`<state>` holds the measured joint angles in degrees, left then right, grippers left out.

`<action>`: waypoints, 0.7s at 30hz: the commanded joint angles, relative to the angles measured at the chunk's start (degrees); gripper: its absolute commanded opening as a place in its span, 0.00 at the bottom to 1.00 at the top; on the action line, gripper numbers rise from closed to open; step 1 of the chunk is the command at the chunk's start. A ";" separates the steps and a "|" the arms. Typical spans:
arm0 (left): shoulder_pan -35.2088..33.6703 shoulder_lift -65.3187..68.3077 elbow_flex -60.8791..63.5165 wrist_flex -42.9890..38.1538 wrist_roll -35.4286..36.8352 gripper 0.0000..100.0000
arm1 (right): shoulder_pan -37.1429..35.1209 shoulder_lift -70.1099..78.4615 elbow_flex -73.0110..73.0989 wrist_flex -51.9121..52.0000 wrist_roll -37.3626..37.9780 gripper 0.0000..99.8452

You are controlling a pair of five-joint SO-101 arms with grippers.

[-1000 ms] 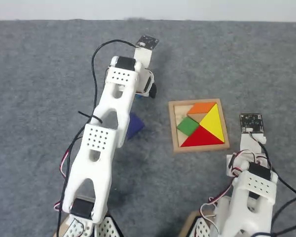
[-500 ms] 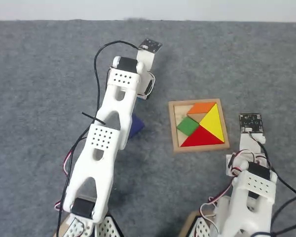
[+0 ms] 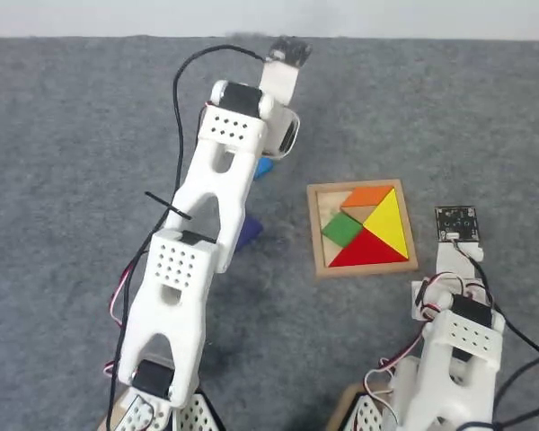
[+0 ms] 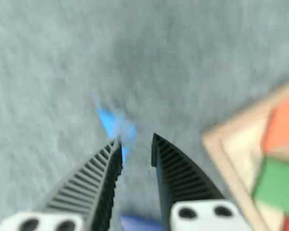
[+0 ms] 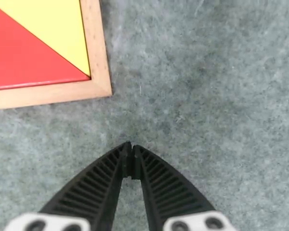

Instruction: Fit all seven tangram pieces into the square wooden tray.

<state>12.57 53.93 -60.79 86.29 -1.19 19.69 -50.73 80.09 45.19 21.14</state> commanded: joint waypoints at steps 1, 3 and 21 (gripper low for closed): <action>-0.97 -1.23 2.15 -14.77 0.62 0.10 | -0.75 -1.54 -0.35 -1.54 1.14 0.01; -1.49 2.11 2.33 -18.64 0.53 0.10 | -0.75 -1.54 -0.35 -1.54 1.14 0.01; -2.29 14.24 -10.07 14.77 -7.82 0.09 | -0.66 -1.54 -0.35 -1.54 1.14 0.01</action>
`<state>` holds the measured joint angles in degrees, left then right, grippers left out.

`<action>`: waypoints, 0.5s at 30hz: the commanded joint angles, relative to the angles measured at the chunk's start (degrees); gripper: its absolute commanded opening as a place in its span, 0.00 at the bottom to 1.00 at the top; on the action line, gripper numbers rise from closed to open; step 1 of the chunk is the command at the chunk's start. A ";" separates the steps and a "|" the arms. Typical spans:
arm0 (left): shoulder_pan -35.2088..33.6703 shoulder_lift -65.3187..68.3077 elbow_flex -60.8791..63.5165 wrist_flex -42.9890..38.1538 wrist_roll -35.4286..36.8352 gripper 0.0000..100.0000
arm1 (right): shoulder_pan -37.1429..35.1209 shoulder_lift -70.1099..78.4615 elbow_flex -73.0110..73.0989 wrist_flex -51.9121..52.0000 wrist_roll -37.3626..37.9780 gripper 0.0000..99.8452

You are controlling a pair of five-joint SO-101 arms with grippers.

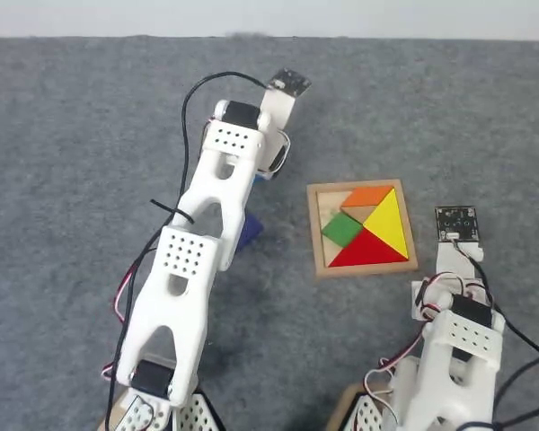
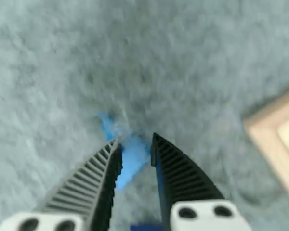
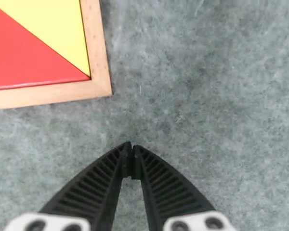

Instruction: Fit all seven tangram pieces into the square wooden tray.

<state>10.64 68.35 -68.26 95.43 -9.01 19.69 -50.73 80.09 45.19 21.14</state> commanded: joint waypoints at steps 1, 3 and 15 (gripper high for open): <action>-0.44 -0.70 -1.98 5.45 0.09 0.09 | -0.66 -1.54 -0.35 -1.54 1.05 0.01; -0.97 -3.52 0.84 5.45 0.26 0.09 | -0.48 -1.54 -0.35 -1.54 1.05 0.01; 1.76 -42.73 38.99 -1.85 2.55 0.09 | -0.48 -1.54 -0.35 -1.54 0.88 0.01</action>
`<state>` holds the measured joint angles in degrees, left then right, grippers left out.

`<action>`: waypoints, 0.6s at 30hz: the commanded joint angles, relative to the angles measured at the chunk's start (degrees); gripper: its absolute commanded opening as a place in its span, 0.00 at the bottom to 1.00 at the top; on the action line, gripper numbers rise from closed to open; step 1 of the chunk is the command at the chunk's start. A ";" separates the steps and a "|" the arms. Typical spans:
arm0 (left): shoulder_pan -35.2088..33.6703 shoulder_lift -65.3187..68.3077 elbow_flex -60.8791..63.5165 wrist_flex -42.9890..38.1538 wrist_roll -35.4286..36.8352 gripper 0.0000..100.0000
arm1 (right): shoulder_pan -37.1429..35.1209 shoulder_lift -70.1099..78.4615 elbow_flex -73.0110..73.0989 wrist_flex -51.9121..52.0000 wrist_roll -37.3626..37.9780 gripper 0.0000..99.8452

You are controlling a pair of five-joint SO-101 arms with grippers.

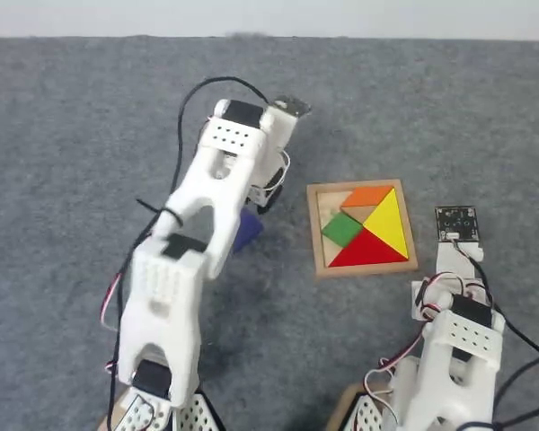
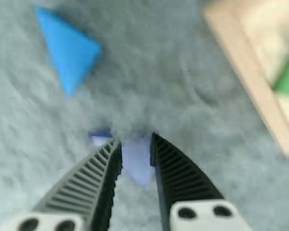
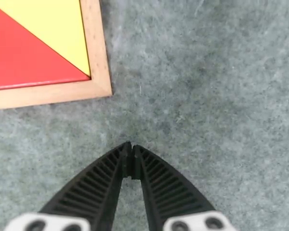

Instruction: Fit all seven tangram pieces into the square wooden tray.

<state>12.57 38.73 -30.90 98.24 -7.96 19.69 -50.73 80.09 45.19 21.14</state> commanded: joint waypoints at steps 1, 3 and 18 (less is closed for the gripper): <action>-0.97 -14.86 1.63 -8.79 2.20 0.09 | -0.48 -1.54 -0.35 -1.54 0.88 0.01; -1.85 -15.74 2.77 -18.46 4.22 0.09 | -0.48 -1.54 -0.35 -1.54 0.88 0.01; -5.10 17.93 -17.98 -18.64 5.01 0.09 | -0.40 -1.54 -0.35 -1.54 1.05 0.01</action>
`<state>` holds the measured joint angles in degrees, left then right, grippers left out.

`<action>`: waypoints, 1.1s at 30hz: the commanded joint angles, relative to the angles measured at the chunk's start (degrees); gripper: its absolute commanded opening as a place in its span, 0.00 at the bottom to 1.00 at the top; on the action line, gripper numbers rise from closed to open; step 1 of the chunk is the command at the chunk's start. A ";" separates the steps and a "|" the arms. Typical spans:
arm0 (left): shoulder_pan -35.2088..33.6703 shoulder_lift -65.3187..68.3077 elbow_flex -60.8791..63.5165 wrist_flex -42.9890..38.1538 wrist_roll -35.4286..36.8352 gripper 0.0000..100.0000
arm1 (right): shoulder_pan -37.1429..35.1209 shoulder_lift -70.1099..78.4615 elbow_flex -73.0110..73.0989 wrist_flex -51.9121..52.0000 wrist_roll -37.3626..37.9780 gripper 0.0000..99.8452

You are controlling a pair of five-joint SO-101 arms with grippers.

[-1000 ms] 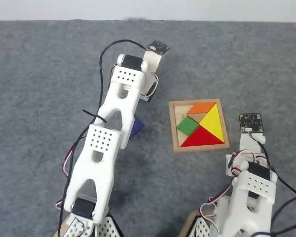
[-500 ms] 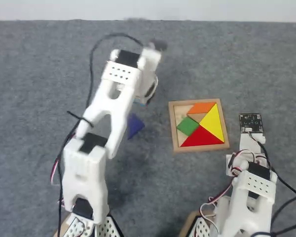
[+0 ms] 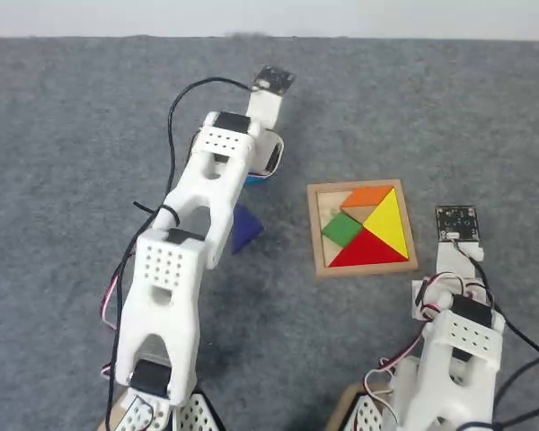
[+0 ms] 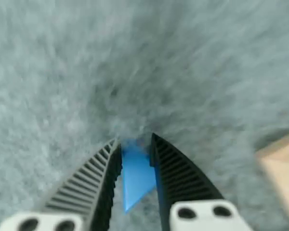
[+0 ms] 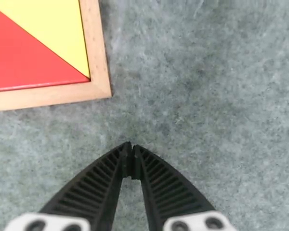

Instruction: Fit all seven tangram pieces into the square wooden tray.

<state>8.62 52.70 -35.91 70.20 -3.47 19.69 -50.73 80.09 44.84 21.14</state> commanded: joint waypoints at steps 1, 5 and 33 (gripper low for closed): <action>-1.14 6.33 -17.54 13.63 0.18 0.09 | -0.40 -1.54 -0.35 -1.19 1.05 0.01; -0.09 14.95 -34.95 31.38 -2.29 0.09 | -0.40 -1.54 -0.35 -1.19 1.05 0.01; -4.31 -24.62 21.85 16.44 -17.85 0.16 | -0.75 -1.63 0.00 -1.54 1.14 0.01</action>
<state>5.19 27.12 -16.48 92.35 -20.09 19.69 -50.73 80.35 44.22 21.14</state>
